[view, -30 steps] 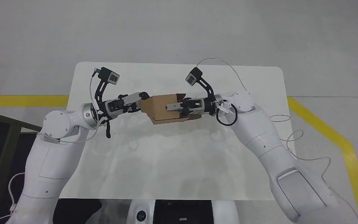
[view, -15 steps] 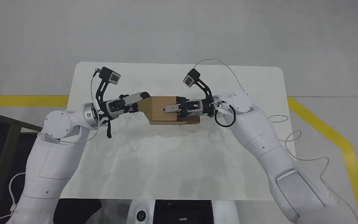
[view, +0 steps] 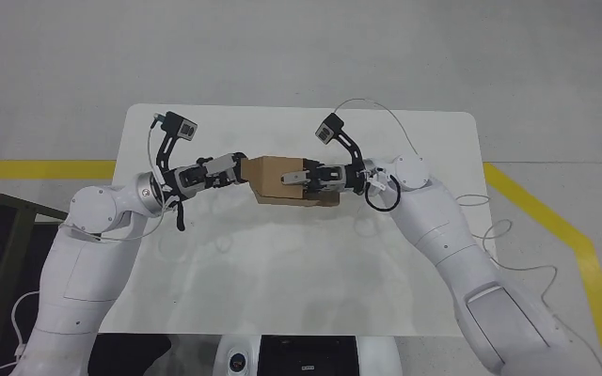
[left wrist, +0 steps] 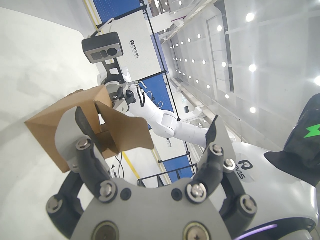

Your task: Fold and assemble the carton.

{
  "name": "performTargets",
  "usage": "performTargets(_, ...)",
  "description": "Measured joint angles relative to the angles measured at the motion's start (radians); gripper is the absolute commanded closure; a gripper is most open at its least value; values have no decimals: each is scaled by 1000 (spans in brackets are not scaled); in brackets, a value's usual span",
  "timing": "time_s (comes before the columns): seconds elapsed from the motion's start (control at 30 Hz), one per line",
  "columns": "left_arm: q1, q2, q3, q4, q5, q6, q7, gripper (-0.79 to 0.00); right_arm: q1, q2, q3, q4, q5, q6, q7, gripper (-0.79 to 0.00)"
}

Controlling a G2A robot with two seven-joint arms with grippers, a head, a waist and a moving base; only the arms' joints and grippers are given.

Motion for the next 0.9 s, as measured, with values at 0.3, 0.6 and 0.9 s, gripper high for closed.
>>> performTargets(0.3,-22,8,-28,26,171,-82,25,-785,12,16,28,29,-104,-6,-72,0)
performTargets(0.6,-44,12,7,9,348,-124,29,-785,-4,22,26,-44,-165,31,-97,0)
performTargets(0.9,-61,13,39,20,456,-85,67,-785,-18,28,39,-96,-182,33,-95,0)
